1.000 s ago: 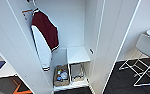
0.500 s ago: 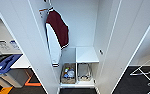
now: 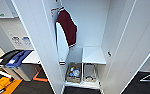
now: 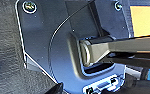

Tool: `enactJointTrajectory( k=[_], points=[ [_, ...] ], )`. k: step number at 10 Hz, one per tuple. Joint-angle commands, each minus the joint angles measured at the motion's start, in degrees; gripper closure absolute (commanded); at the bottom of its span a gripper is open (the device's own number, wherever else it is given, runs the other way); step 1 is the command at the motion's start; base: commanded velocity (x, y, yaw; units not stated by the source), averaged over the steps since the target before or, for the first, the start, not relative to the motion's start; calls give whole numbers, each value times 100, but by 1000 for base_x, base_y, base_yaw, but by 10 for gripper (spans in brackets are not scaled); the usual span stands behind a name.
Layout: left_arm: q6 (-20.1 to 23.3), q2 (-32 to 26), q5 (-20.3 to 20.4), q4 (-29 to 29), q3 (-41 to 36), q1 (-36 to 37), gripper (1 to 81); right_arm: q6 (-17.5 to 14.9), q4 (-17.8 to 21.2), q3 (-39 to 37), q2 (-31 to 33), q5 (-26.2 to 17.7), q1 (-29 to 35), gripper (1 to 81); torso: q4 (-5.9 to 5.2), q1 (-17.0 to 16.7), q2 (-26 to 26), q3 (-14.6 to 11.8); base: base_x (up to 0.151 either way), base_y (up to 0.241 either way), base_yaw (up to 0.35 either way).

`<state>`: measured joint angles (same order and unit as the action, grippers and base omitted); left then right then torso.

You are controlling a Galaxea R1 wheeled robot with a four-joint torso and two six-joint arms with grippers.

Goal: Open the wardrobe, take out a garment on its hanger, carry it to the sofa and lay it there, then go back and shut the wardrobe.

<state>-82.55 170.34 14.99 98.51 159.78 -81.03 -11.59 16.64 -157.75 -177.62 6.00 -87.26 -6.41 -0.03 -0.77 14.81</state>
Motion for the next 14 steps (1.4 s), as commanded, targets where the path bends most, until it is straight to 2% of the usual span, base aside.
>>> enactJointTrajectory(
  k=[1, 11, 14],
  points=[
    [11, -61, -190, 36, 27, 162, 10, -45, -29, 87, -154, -450, 90, 10, 0, 3, 0, 0, 0, 0, 124],
    [-59, -70, -190, -7, 18, 144, 10, -45, -29, 87, -154, -450, 160, 10, 0, 3, 0, 0, 0, 0, 8],
    [-68, -61, -190, -34, 18, 118, 10, -62, -64, 87, -136, -450, 142, 10, 0, 3, -2, 0, 83, 0, 0]
  ],
)
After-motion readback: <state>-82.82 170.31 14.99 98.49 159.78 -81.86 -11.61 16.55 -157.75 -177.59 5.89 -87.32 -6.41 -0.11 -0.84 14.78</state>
